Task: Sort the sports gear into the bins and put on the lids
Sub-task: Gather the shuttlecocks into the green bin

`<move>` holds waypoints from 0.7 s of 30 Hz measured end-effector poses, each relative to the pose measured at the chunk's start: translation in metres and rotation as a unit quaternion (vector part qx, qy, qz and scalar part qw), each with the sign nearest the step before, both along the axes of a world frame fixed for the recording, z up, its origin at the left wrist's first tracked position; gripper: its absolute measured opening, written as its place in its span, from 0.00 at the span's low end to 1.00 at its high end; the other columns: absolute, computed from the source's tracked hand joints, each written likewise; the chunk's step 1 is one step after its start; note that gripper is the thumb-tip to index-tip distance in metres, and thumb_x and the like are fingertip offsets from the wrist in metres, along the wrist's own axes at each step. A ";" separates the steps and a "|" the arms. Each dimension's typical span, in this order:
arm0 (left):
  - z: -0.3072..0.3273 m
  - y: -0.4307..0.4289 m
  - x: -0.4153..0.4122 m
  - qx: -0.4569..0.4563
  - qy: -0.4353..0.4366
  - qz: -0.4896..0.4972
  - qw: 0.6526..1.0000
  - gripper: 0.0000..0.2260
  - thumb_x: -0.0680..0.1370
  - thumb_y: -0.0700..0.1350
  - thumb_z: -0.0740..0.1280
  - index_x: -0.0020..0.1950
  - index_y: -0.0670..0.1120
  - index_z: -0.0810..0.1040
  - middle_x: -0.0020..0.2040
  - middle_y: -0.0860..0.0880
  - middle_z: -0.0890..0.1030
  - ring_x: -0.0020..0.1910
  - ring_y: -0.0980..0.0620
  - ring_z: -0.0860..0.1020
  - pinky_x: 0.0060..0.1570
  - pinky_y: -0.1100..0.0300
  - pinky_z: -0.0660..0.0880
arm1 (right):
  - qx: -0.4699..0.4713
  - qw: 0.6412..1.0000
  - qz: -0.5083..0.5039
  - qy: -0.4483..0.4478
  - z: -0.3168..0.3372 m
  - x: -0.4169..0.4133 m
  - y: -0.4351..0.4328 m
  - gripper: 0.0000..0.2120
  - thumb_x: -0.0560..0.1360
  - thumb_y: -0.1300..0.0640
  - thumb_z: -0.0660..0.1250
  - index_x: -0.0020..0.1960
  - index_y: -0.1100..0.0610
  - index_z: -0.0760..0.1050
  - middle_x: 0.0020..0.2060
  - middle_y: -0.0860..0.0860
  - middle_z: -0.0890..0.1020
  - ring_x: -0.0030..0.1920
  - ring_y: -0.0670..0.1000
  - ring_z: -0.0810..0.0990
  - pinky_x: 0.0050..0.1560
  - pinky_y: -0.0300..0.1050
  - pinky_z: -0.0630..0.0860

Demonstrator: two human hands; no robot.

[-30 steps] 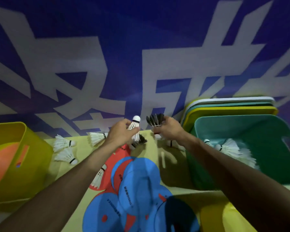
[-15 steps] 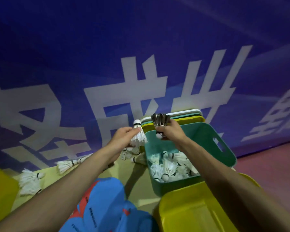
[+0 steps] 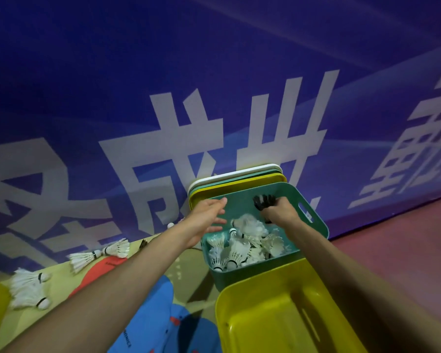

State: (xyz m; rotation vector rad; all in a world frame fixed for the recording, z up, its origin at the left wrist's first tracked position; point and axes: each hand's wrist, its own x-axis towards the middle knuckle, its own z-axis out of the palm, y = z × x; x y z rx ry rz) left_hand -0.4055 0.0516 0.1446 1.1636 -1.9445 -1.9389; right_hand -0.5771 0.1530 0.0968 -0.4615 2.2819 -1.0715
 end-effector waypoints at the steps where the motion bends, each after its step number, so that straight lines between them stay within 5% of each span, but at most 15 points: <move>1: -0.001 -0.001 0.002 -0.008 0.000 0.002 1.000 0.20 0.81 0.50 0.61 0.70 0.43 0.67 0.64 0.43 0.75 0.57 0.46 0.78 0.55 0.56 0.76 | 0.009 1.000 0.002 0.006 0.000 0.001 0.001 0.22 0.66 0.59 0.70 0.58 0.63 0.72 0.49 0.58 0.80 0.45 0.55 0.80 0.34 0.42 0.73; 6: -0.003 -0.018 0.021 -0.062 0.010 0.016 0.998 0.15 0.81 0.47 0.62 0.66 0.45 0.73 0.61 0.46 0.78 0.54 0.51 0.79 0.53 0.59 0.75 | 0.061 0.995 0.021 0.075 0.005 0.016 -0.011 0.25 0.67 0.57 0.73 0.61 0.60 0.70 0.57 0.58 0.77 0.55 0.59 0.76 0.54 0.52 0.76; 9: -0.003 -0.035 0.040 -0.105 0.005 0.020 0.994 0.11 0.80 0.47 0.63 0.62 0.49 0.77 0.58 0.50 0.80 0.53 0.54 0.80 0.54 0.60 0.73 | 0.102 0.988 0.045 0.111 0.016 0.034 -0.027 0.31 0.71 0.59 0.71 0.69 0.61 0.62 0.64 0.59 0.69 0.65 0.60 0.67 0.67 0.56 0.68; 13: -0.004 -0.061 0.073 -0.118 0.013 0.069 0.990 0.06 0.79 0.45 0.65 0.50 0.55 0.80 0.50 0.53 0.82 0.51 0.54 0.81 0.60 0.54 0.74 | 0.077 0.985 0.093 0.121 0.023 0.062 -0.059 0.33 0.70 0.60 0.72 0.71 0.61 0.61 0.66 0.59 0.68 0.67 0.60 0.67 0.67 0.55 0.68; 18: -0.008 -0.092 0.126 -0.125 0.009 0.127 0.984 0.08 0.78 0.39 0.65 0.54 0.45 0.80 0.50 0.45 0.82 0.46 0.51 0.80 0.37 0.69 0.71 | 0.026 0.981 0.164 0.099 0.020 0.111 -0.106 0.25 0.71 0.60 0.73 0.64 0.60 0.66 0.57 0.56 0.77 0.58 0.57 0.76 0.56 0.49 0.75; 21: -0.017 -0.112 0.159 -0.121 -0.001 0.153 0.981 0.09 0.76 0.35 0.66 0.54 0.42 0.80 0.45 0.45 0.82 0.44 0.49 0.80 0.36 0.72 0.71 | 0.022 0.971 0.215 0.106 0.017 0.139 -0.132 0.20 0.71 0.61 0.72 0.61 0.61 0.71 0.52 0.55 0.79 0.55 0.56 0.78 0.57 0.52 0.76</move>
